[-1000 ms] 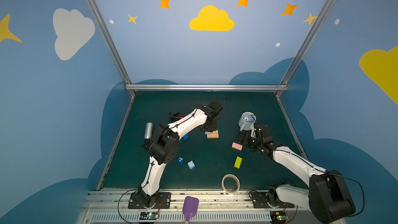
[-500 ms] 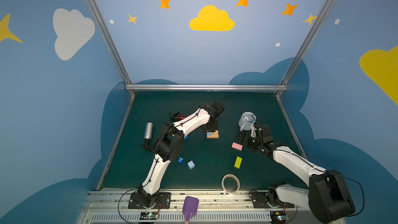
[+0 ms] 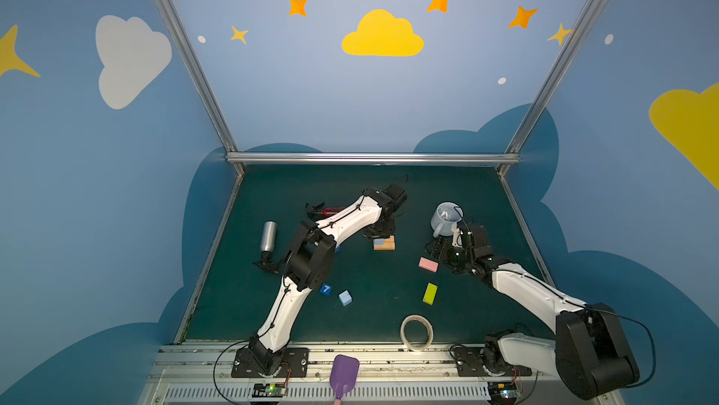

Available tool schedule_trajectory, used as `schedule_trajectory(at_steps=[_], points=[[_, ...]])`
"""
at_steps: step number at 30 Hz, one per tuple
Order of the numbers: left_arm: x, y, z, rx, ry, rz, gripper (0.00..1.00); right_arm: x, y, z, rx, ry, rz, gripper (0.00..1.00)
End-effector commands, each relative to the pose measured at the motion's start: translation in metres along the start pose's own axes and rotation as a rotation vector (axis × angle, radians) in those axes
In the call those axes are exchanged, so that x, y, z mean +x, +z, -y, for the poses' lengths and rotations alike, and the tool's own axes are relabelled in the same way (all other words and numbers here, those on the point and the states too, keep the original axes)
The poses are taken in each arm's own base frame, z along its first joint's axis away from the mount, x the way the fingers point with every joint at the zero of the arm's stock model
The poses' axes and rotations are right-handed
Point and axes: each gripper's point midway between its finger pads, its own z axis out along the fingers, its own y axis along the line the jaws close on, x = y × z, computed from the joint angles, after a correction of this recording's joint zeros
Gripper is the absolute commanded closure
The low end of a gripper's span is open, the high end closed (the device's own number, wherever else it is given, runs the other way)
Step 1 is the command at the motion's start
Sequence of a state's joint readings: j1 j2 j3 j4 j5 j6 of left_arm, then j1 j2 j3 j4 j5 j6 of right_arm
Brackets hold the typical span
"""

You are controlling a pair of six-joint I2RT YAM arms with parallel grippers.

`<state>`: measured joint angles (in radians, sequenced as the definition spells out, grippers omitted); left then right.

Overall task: Build the wood block tower
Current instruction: 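Lower the light blue block onto the wooden pair with the left gripper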

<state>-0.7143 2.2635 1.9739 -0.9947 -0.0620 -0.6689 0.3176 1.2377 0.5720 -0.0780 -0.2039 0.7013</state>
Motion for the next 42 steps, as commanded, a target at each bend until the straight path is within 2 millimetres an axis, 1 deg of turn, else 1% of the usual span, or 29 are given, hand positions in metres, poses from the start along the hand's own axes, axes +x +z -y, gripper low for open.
schedule_trajectory(at_steps=[1,12,42], points=[[0.0051,0.0091,-0.0055,-0.061,0.01,-0.014,0.89,0.0013,0.0017,0.0016,-0.003,0.008,-0.003,0.23],[0.0083,0.0129,-0.0056,-0.08,0.015,-0.012,0.88,0.0015,0.0024,0.0023,-0.004,0.011,-0.003,0.23],[0.0095,0.0187,-0.0032,-0.091,0.032,-0.013,0.78,0.0025,0.0039,0.0026,-0.007,0.016,-0.009,0.23]])
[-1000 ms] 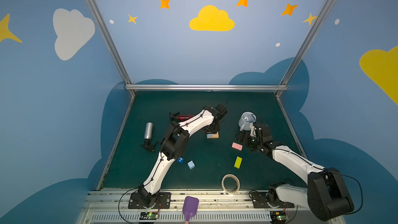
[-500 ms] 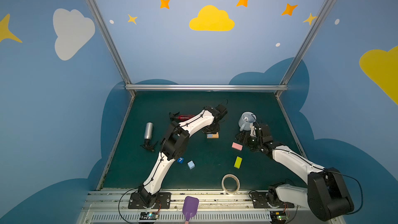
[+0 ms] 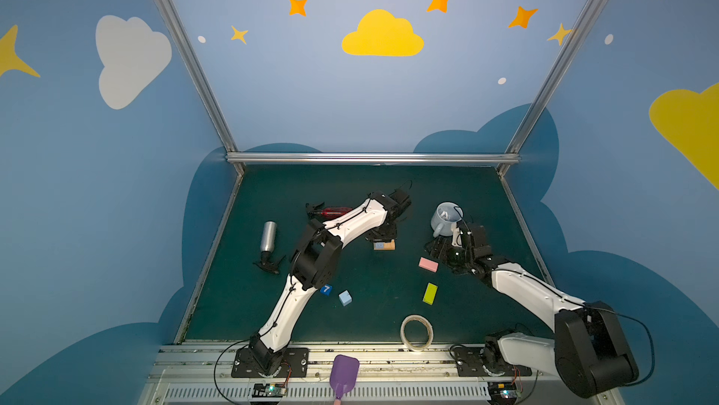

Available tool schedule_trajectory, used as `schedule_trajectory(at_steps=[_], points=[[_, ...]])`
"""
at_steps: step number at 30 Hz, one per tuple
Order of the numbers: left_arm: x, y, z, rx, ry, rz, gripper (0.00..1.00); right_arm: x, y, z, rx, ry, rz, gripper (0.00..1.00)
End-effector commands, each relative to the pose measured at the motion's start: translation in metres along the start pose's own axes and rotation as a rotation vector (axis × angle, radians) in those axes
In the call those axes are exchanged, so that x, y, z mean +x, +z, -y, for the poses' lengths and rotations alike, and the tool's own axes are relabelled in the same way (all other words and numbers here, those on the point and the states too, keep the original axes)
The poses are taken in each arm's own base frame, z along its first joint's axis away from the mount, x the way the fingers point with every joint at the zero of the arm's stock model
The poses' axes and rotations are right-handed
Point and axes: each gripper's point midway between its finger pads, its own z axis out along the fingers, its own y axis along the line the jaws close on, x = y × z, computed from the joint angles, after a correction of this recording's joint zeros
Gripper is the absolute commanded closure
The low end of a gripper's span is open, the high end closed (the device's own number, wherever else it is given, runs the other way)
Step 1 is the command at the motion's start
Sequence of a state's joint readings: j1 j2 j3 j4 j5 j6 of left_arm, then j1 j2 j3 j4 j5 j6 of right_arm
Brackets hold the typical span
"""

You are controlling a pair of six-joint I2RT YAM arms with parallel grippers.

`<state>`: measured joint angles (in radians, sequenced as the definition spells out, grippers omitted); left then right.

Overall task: Build the wood block tower
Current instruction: 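Lower the light blue block onto the wooden pair with the left gripper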

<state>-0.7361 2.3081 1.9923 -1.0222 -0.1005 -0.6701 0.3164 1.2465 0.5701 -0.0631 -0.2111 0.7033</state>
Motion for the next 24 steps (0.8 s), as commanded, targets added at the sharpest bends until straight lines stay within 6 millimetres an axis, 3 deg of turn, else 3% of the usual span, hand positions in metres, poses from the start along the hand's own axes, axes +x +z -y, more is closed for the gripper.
schedule_trajectory(at_steps=[1,24], points=[[0.0002,0.0042,-0.0015,-0.03,0.006,-0.001,0.78,0.0021,0.0017,0.0027,-0.002,0.014,-0.006,0.23],[-0.0006,0.0054,0.0021,-0.035,0.028,0.005,0.76,0.0036,0.0027,0.0033,-0.003,0.019,-0.011,0.23]])
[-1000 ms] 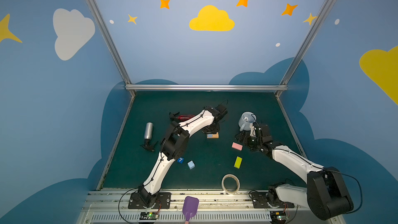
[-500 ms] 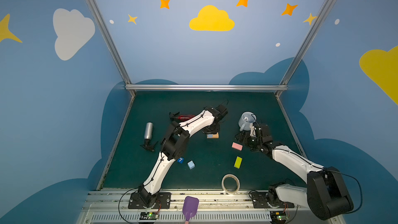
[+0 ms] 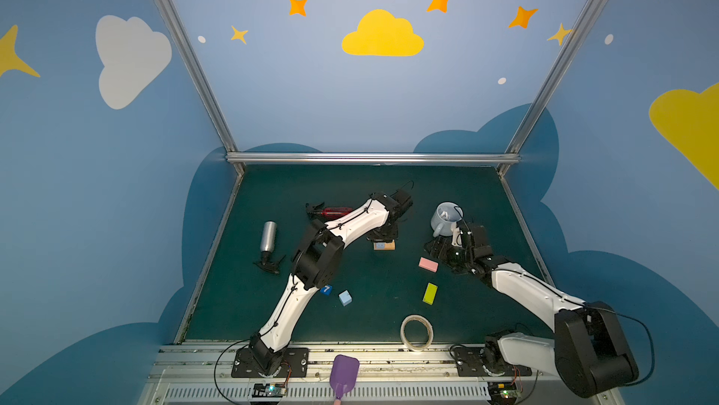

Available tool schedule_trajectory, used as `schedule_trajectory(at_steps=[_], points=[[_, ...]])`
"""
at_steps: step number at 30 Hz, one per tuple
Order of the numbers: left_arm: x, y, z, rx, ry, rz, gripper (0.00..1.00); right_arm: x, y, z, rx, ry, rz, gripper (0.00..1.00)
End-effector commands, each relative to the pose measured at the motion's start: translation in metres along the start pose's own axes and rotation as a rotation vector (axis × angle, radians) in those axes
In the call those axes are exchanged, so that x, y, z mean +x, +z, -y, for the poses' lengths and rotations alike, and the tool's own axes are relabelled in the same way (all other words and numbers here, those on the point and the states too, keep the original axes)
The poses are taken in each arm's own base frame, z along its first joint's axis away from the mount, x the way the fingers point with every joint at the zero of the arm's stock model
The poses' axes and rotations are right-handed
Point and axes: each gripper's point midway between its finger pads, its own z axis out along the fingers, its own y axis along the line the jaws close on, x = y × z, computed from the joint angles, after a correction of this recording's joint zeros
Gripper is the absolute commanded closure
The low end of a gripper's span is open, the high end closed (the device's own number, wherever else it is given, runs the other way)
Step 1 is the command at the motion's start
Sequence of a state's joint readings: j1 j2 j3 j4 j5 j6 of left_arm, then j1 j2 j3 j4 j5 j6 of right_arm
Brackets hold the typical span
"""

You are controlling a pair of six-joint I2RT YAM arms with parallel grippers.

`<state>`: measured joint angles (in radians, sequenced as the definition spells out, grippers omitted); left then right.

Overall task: Build the wood block tower
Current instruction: 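Lower the light blue block onto the wooden pair with the left gripper, then open the left gripper to release the light blue block on the wooden pair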

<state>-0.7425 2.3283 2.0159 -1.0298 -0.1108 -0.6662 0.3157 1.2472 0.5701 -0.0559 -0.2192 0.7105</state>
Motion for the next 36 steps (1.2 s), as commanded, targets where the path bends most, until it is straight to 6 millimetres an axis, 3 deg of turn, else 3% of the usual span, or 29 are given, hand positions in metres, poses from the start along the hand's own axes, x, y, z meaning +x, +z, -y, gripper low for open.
schedule_trajectory(at_steps=[1,20,36], points=[[0.0,0.003,-0.001,-0.027,0.017,-0.001,0.75,0.004,0.003,0.005,0.007,0.012,-0.012,0.22],[0.001,0.004,-0.004,-0.046,0.015,-0.002,0.56,0.005,0.002,0.005,0.006,0.012,-0.012,0.23],[-0.009,0.0,-0.002,-0.051,0.027,0.036,0.56,0.004,-0.002,0.005,0.011,0.012,-0.004,0.23]])
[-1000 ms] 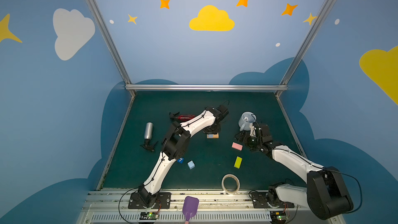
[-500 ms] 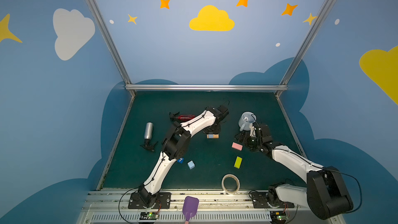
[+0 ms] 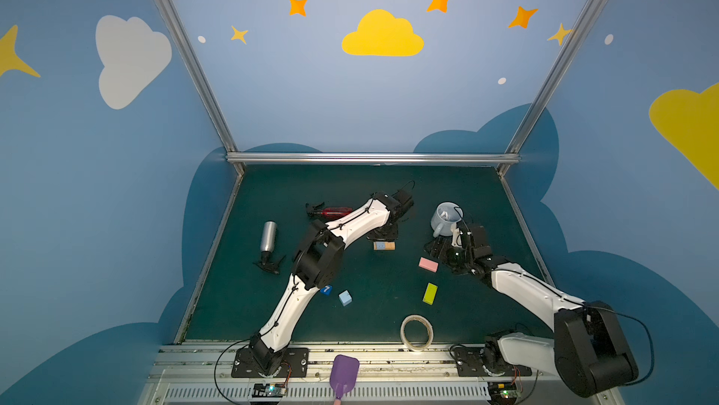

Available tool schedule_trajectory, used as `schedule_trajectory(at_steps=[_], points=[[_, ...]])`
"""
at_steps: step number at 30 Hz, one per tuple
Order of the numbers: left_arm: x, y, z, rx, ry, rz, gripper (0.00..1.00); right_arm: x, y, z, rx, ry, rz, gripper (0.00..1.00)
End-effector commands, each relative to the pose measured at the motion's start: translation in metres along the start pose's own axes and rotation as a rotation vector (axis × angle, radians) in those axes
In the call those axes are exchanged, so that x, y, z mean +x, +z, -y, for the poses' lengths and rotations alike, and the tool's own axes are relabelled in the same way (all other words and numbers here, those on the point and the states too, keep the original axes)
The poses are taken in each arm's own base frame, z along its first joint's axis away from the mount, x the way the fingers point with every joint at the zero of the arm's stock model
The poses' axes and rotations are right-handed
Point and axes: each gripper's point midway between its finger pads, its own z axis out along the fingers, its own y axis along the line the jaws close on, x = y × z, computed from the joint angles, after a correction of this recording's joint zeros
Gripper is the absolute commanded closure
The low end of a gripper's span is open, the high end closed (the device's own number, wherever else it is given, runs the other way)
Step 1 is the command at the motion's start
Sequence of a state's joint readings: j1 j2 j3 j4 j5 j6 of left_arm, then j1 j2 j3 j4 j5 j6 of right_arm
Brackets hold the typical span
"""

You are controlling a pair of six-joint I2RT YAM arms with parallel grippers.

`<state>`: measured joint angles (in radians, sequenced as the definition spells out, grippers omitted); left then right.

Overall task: Build the wood block tower
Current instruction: 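Open the left gripper to release the light blue block on the wooden pair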

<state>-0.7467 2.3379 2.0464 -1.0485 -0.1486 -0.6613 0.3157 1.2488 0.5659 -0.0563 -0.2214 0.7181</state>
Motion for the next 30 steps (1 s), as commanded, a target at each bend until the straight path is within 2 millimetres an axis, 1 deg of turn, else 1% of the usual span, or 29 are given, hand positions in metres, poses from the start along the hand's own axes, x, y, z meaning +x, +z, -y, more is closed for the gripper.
schedule_trajectory(at_steps=[1,9,30], points=[[-0.0039,0.003,-0.0006,-0.025,0.019,0.011,0.55,0.0024,-0.0021,0.0041,0.01,0.003,0.0,0.23],[-0.0028,0.0091,-0.0012,-0.039,0.019,0.0,0.54,0.0029,-0.0018,0.0047,0.011,0.002,-0.002,0.23],[-0.0073,0.0104,0.0051,-0.013,0.014,0.012,0.53,0.0018,-0.0006,0.0043,0.011,0.002,-0.001,0.23]])
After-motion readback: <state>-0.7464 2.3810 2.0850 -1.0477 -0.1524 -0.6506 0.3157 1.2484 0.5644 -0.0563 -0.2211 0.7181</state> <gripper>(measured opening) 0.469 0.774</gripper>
